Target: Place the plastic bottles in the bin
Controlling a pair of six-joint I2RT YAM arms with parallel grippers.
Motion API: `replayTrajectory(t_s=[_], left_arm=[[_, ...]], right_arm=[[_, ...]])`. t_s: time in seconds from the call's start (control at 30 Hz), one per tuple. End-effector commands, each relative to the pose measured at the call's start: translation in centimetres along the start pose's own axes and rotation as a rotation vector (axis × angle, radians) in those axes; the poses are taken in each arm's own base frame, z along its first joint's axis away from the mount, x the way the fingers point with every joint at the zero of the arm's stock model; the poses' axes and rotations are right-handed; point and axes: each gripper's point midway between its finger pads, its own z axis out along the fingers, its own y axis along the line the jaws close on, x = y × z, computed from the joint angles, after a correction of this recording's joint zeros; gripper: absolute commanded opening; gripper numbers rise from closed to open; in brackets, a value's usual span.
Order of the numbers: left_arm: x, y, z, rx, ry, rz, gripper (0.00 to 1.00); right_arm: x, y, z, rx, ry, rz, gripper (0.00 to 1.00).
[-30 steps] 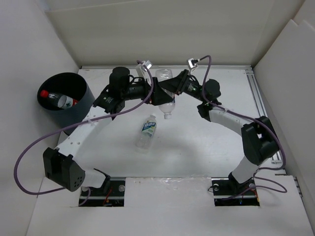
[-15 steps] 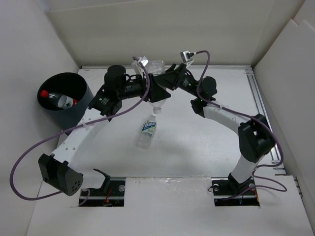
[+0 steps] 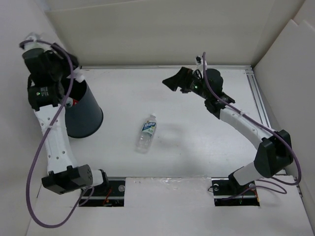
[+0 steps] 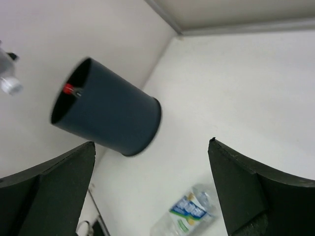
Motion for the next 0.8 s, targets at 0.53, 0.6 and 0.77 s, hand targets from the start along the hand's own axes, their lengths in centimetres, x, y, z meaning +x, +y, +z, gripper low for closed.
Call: replayTrajectory(t_s=[0.53, 0.6, 0.77], left_arm=[[1.4, 21.4, -2.3, -0.716, -0.139, -0.266, 1.0], [0.8, 20.4, -2.3, -0.713, -0.149, -0.235, 1.0], [-1.4, 18.2, -4.4, -0.719, -0.201, -0.182, 1.0]], right_arm=[[15.4, -5.2, -0.4, 0.594, 0.305, -0.164, 1.0], [16.2, -5.5, -0.1, 0.631, 0.333, -0.17, 1.0], [20.8, -6.7, 1.4, 0.699, 0.406, -0.115, 1.0]])
